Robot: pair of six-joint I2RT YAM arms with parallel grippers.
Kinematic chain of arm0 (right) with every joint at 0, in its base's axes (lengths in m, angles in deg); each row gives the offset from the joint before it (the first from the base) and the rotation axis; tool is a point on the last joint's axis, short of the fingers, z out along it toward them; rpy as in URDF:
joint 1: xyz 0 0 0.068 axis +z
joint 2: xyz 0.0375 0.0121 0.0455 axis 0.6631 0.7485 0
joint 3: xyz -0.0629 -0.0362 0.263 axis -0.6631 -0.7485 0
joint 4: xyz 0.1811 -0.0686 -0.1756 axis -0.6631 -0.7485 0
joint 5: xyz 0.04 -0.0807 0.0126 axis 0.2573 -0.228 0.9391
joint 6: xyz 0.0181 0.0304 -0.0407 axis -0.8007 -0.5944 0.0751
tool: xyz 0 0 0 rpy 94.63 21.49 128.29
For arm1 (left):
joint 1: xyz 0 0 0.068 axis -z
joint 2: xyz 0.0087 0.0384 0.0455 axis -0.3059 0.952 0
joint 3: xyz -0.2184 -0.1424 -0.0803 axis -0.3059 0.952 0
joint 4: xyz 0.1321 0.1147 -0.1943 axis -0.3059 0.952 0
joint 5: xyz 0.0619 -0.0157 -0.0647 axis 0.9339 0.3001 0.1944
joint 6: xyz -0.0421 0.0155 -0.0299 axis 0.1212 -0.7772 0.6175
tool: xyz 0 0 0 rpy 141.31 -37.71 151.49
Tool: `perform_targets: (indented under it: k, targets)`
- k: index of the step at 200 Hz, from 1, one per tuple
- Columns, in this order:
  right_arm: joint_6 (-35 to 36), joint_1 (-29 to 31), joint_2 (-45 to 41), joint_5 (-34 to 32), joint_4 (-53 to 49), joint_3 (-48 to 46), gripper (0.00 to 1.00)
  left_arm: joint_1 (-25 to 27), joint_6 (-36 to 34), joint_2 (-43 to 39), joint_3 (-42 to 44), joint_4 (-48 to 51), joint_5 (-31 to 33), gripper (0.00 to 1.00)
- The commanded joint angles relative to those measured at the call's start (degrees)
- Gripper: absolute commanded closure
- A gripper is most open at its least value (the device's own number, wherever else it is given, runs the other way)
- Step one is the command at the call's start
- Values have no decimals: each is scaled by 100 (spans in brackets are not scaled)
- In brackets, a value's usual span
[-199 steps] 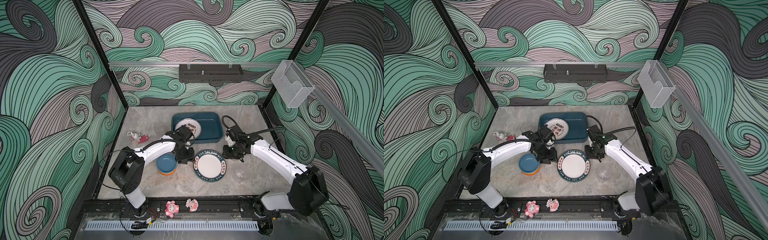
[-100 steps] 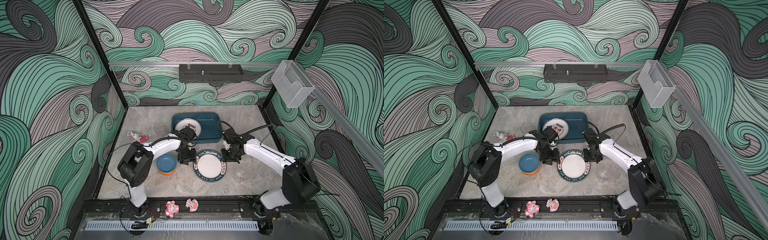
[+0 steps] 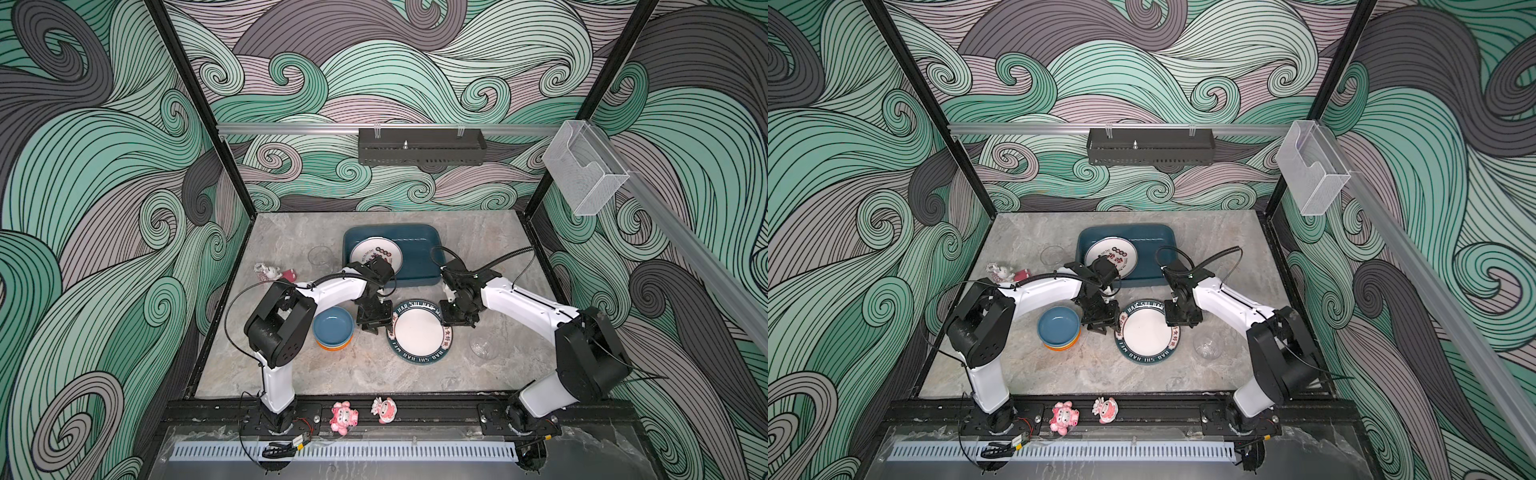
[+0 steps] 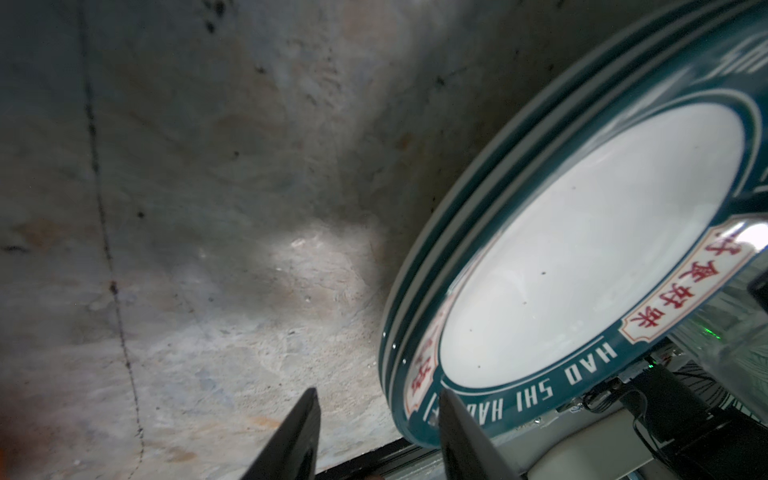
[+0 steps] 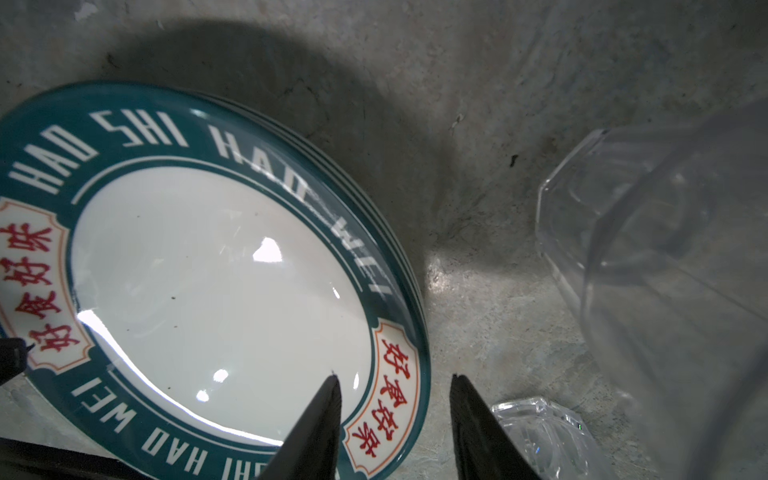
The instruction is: Place the mixed dishes into the plastic bin
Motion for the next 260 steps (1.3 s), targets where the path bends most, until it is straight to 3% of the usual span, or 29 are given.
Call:
perform_targets:
  k: [1,141,260]
  targets:
    - [-53,56,94,-56,58,-50,55,35,-65,77,-180,121,-91,51]
    - [-59,114,302,91,165,-41,67,36,-100,264,-151,15,-263,59]
    - [-33,162,449,115,166,-39,84,34,-72,233,-89,-29,-285,60]
